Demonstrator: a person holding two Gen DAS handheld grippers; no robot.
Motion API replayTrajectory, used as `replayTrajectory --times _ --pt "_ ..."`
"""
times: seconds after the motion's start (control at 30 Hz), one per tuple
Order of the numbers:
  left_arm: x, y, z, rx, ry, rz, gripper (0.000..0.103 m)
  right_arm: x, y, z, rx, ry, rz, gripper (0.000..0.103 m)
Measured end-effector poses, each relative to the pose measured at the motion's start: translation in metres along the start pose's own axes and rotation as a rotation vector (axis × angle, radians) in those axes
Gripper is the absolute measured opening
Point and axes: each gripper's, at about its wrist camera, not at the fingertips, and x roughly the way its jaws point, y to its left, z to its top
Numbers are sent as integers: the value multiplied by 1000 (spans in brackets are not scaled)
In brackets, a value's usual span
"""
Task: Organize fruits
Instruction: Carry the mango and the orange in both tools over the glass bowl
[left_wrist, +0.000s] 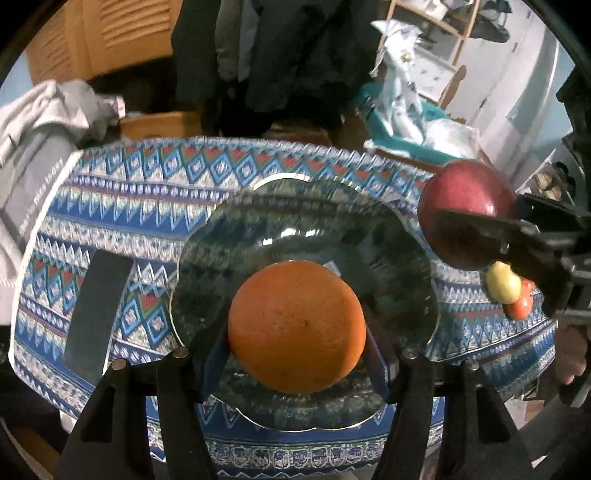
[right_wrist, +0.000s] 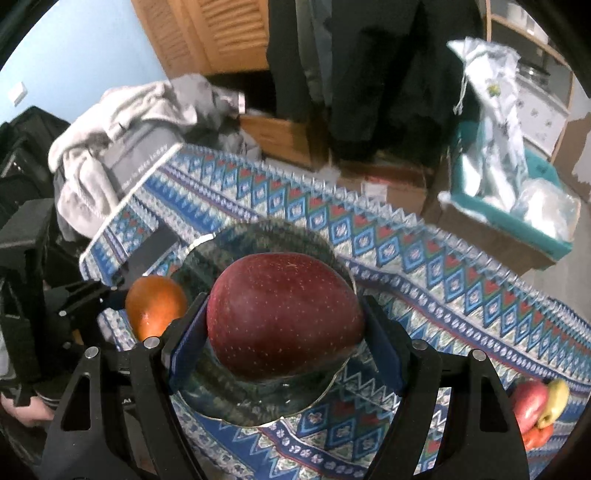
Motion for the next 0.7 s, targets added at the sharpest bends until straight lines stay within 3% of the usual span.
replayTrajectory --times 0.7 --pt "61 5 -32 -73 236 -8 66 68 5 -40 -17 207 29 79"
